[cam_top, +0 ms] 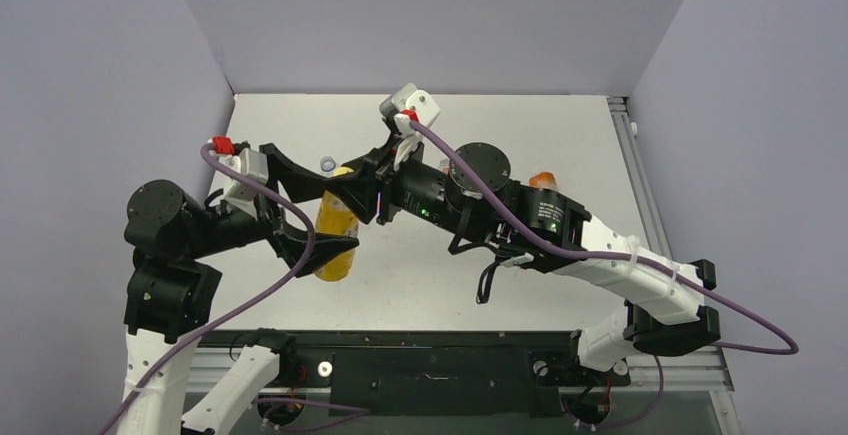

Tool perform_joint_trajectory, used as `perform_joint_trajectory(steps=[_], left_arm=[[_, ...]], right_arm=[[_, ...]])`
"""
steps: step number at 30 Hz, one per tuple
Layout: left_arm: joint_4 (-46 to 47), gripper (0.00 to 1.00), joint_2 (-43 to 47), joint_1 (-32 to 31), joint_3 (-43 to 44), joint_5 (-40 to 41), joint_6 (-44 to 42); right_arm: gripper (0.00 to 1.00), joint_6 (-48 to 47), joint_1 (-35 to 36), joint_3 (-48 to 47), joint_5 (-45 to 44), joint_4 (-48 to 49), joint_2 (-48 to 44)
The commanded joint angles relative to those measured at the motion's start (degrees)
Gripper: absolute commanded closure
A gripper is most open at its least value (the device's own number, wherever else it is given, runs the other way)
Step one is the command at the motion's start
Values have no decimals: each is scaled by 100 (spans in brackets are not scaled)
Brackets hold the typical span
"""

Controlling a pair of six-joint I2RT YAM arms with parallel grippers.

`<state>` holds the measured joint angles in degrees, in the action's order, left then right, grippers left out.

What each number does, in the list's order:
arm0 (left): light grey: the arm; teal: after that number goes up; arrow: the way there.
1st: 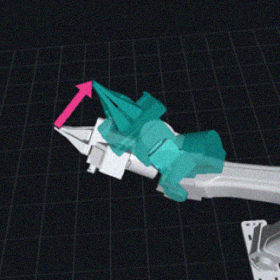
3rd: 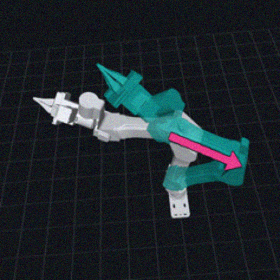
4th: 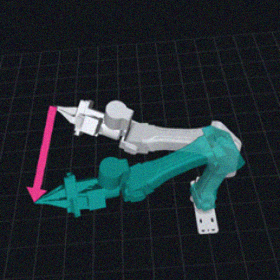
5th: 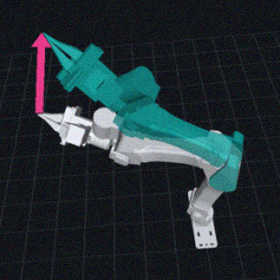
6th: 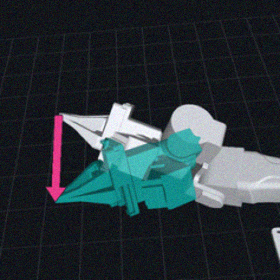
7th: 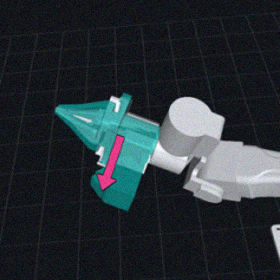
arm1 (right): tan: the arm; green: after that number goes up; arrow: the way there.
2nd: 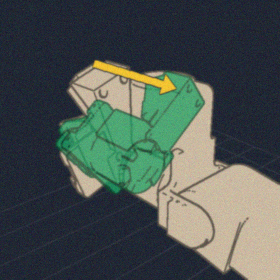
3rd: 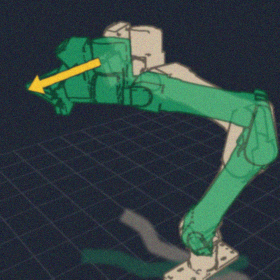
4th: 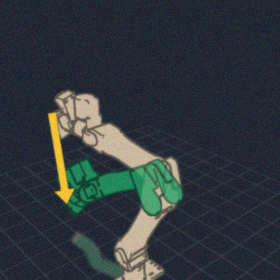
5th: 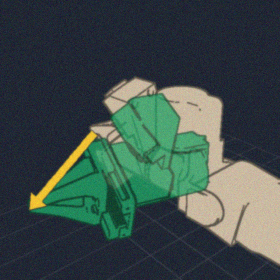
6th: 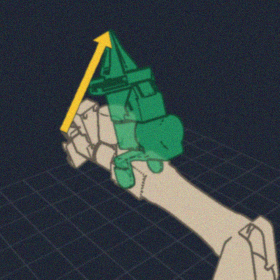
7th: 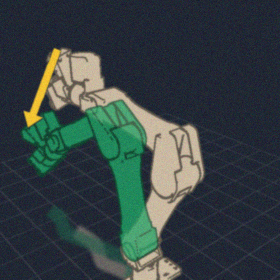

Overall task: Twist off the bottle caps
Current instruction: Pick up the plastic bottle at the center of the board, then unscrew the bottle cap from the plastic bottle.

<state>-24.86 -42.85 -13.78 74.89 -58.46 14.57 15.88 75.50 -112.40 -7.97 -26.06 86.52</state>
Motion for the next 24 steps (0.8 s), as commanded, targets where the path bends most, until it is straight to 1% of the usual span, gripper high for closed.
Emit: perform_joint_trajectory(steps=[1, 5, 8, 9, 11, 12, 13, 14, 16, 17, 19, 20, 21, 22, 23, 24], left_arm=[[176, 3, 3, -2, -198, -140, 129], [55, 3, 68, -2, -313, -63, -27], [191, 1, 36, -13, -315, -79, 83], [222, 2, 20, -5, -312, -96, 113], [314, 11, -33, -7, -277, -144, 180], [374, 21, -66, -9, -257, -165, 200], [393, 28, -70, -8, -248, -174, 207], [436, 43, -75, -3, -234, -162, 212], [462, 56, -34, -4, -247, -120, 194], [459, 58, 4, -3, -267, -76, 177], [356, 59, 54, -4, -287, -23, 64], [249, 59, 73, -7, -289, -2, -57], [181, 60, 92, -4, -291, 44, -137], [60, 61, 101, -2, -291, 71, -296], [3, 63, 132, -2, -284, 135, -371], [-130, 63, 139, -2, -283, 178, -542]], right_arm=[[100, -66, 108, 226, -115, 933, -456], [100, -34, 165, 432, -4, 1251, -549], [100, 5, 237, 536, 81, 1480, -574], [100, 17, 250, 627, 100, 1525, -583], [100, 52, 294, 733, 138, 1649, -574], [100, 81, 315, 757, 140, 1708, -561], [100, 99, 320, 808, 134, 1740, -555], [100, 128, 317, 830, 108, 1751, -550], [100, 145, 316, 901, 46, 1780, -556], [100, 149, 320, 907, -30, 1785, -557], [86, 180, 317, 920, -165, 1795, -572], [65, 214, 323, 917, -225, 1792, -581], [47, 245, 317, 902, -329, 1781, -582], [40, 294, 312, 837, -355, 1759, -557], [31, 316, 308, 787, -410, 1674, -535], [29, 347, 308, 637, -431, 1613, -462]])
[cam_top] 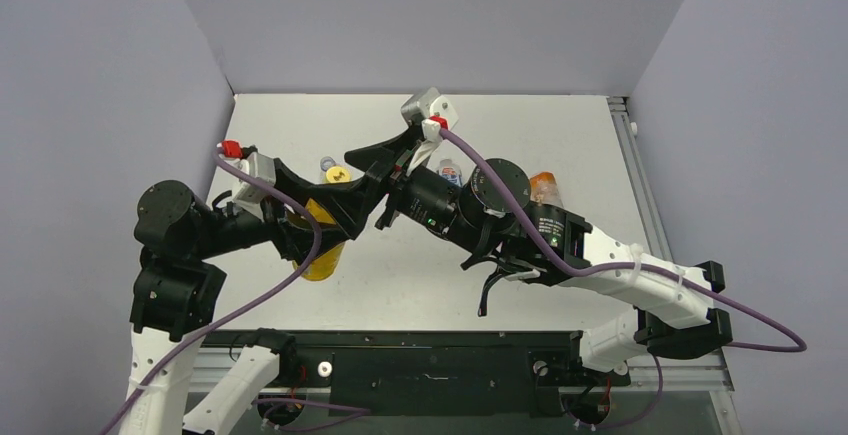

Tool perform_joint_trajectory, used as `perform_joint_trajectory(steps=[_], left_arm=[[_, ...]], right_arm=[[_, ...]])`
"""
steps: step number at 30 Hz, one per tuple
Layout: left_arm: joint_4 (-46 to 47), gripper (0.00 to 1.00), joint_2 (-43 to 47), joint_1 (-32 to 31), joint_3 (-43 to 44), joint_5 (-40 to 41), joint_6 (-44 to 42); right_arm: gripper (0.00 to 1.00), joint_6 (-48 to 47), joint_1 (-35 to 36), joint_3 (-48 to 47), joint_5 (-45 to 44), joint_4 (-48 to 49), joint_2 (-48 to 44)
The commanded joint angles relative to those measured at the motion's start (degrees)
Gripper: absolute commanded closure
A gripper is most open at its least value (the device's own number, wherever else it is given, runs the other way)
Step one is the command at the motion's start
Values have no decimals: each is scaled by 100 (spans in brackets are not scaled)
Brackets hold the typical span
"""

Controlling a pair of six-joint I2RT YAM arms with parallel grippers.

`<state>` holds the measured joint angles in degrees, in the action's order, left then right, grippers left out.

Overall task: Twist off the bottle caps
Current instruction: Unscrew the bottle cap from the plastic bottle.

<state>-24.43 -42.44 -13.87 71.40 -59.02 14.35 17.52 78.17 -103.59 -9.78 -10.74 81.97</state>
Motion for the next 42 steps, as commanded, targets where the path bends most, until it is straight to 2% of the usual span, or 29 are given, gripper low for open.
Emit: perform_joint_trajectory(steps=[1, 4, 11, 16, 19, 24, 28, 30, 33, 38, 42], left_arm=[[-228, 64, 107, 3, 78, 308, -599], [-432, 66, 124, 5, 92, 456, -948], [-394, 71, 175, 6, 82, 719, -1090], [-252, 74, 185, 4, 30, 869, -980], [-163, 75, 180, 7, 11, 886, -879], [-108, 75, 145, -2, 32, 805, -678], [67, 76, 135, 2, 44, 552, -278], [254, 76, 120, 4, 41, 316, 79], [676, 76, 90, 5, -26, -159, 716], [1983, 77, 89, 6, -299, -674, 2246], [2153, 77, 114, 4, -362, -859, 2557]], right_arm=[[27, 228, 40, -325, -258, -86, 37], [28, 293, 28, -766, -303, -445, 292], [44, 401, -43, -983, -196, -707, 457], [50, 404, -69, -1055, -164, -856, 504], [61, 424, -78, -1037, -164, -856, 495], [87, 352, -95, -972, -239, -768, 416], [99, 161, -176, -871, -124, -647, 237], [100, 15, -257, -757, 222, -491, 107], [100, -109, -516, -609, 1411, -183, -72], [100, -147, -822, -874, 3152, -115, -74], [100, -127, -935, -1047, 4266, -83, -12]])
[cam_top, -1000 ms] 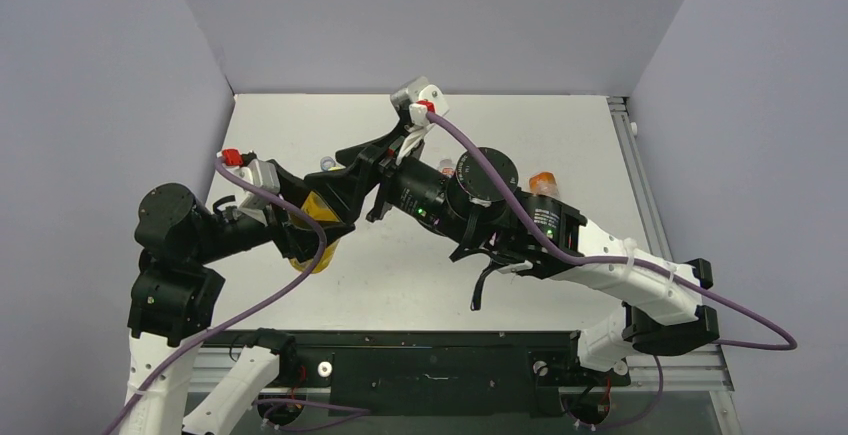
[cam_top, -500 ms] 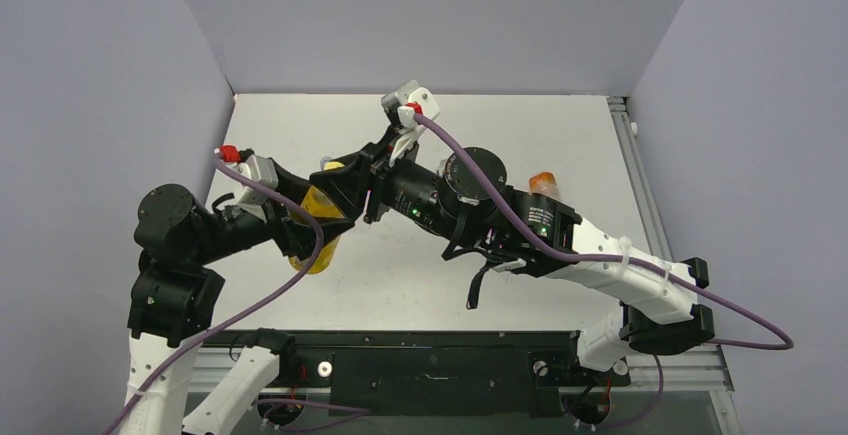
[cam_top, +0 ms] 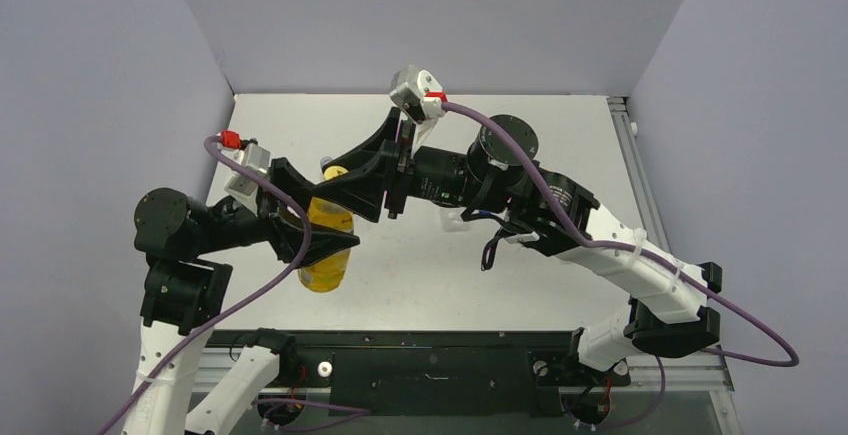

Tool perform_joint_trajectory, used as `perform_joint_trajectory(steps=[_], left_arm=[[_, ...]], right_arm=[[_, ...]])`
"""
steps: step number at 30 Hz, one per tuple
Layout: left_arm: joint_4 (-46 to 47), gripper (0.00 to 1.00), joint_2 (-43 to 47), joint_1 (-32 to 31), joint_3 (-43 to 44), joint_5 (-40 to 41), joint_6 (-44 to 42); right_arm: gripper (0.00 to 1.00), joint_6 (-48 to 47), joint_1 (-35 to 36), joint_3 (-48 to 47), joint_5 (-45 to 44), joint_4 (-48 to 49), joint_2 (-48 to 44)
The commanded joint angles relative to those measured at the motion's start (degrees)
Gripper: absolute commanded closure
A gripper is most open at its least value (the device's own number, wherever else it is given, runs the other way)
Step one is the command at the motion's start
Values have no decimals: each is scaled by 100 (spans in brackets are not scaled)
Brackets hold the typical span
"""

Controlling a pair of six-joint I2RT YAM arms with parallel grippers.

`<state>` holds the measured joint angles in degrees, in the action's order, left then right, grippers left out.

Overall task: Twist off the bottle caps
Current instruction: Unscrew the bottle cap from the plastic bottle.

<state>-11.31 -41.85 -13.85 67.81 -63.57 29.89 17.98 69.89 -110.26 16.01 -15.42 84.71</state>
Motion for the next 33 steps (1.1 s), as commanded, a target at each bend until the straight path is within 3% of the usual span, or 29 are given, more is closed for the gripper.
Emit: perform_joint_trajectory(steps=[1, 5, 7, 8, 9, 10, 11, 12, 14, 17, 21, 24, 33], left_arm=[[835, 77, 65, 0, -13, -444, 1017], [832, 77, 89, 1, -50, -487, 1028], [726, 77, 72, 4, -37, -463, 857], [590, 77, 67, 5, 25, -358, 736], [207, 78, 50, 3, 80, -274, 307], [-60, 78, 34, 4, 201, -45, 56], [-520, 78, 16, 0, 261, 89, -472], [-697, 78, 11, -2, 343, 411, -715], [-1077, 78, 34, -1, 418, 933, -1293], [-1316, 78, 97, -2, 431, 1419, -1883], [-1348, 78, 193, 2, 367, 1865, -2138], [-1431, 79, 195, 0, 398, 2005, -2232], [-1519, 80, 194, -1, 453, 2268, -2274]], right_arm=[[100, -165, -131, -395, 1943, 413, -287], [100, -180, -188, -460, 2439, 309, -263], [98, -226, -209, -481, 2211, 149, -273], [89, -256, -207, -485, 1624, 9, -289], [65, -303, -192, -450, 1202, -51, -346], [53, -308, -126, -416, 73, -115, -387], [34, -318, -81, -336, -478, -130, -462], [26, -331, 23, -280, -1358, -109, -498], [22, -331, 200, -107, -2331, -46, -579], [22, -384, 466, -163, -3096, -112, -444], [29, -450, 743, -943, -3732, -706, 149], [36, -473, 801, -1557, -3793, -1158, 583], [49, -354, 819, -1803, -3477, -1294, 902]])
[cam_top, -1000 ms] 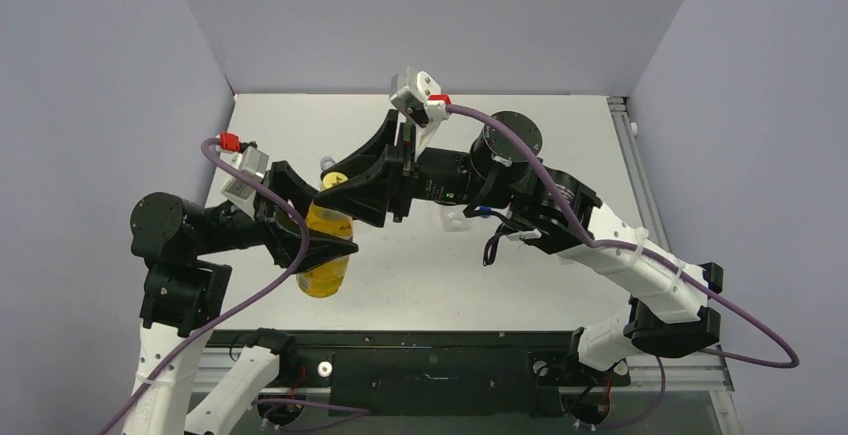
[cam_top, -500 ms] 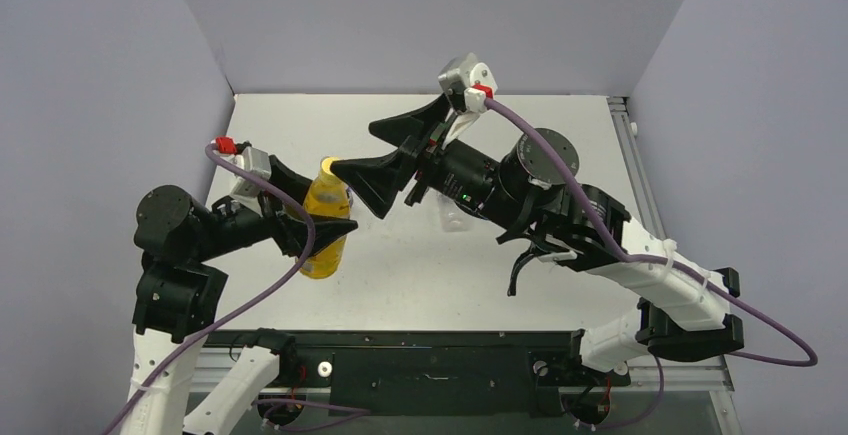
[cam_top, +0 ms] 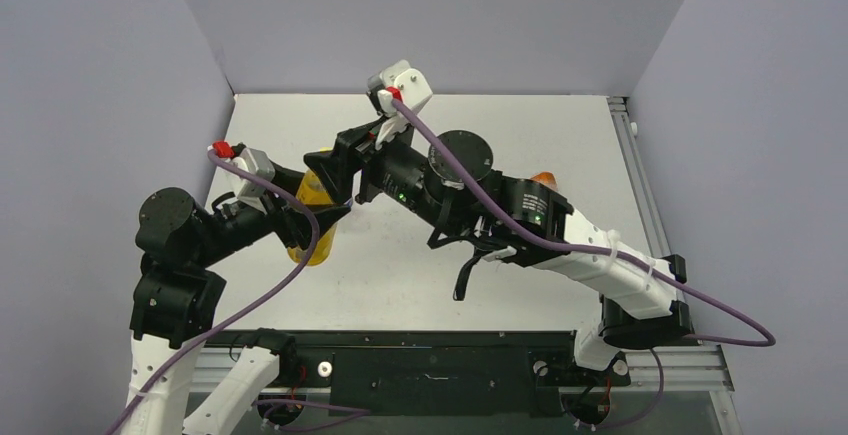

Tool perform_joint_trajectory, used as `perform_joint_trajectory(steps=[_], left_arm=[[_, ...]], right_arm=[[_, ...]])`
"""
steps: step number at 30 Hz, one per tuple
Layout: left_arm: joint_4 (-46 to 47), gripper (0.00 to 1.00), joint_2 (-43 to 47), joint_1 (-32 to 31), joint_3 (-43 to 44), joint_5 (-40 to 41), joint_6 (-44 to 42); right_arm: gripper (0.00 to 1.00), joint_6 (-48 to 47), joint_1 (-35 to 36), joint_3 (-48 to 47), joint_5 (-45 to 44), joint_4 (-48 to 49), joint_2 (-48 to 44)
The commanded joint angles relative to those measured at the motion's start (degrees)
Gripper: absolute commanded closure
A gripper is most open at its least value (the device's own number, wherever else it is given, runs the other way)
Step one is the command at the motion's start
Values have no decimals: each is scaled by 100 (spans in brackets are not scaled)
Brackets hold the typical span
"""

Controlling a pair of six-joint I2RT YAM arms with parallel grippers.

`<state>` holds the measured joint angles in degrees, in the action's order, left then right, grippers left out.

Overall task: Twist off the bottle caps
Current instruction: Unscrew the bottle cap from the plastic bottle.

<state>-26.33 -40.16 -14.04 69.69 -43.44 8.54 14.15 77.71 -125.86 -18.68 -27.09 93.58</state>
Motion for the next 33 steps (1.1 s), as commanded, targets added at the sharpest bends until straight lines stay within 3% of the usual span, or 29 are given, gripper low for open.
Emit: perform_joint_trajectory(steps=[1, 5, 15, 21, 28, 33], left_arm=[[-43, 80, 15, 20, 269, 269, -147], [-30, 80, -4, 24, 274, 270, -112], [165, 80, -9, 15, 240, -71, 222], [973, 80, -27, 24, 201, -1025, 1216], [2282, 80, -82, 20, 17, -2015, 3066], [2444, 81, -115, 18, 75, -2060, 3418]], right_arm=[[51, 36, 35, -262, 11, -137, 43], [58, 70, 35, -243, 123, -125, 54], [100, 111, -123, 145, 513, 128, -185], [100, 14, -592, 969, 2391, 907, -804], [100, 192, -1090, 1005, 5180, 1227, -1044], [100, 266, -1119, 1056, 6091, 1357, -1093]])
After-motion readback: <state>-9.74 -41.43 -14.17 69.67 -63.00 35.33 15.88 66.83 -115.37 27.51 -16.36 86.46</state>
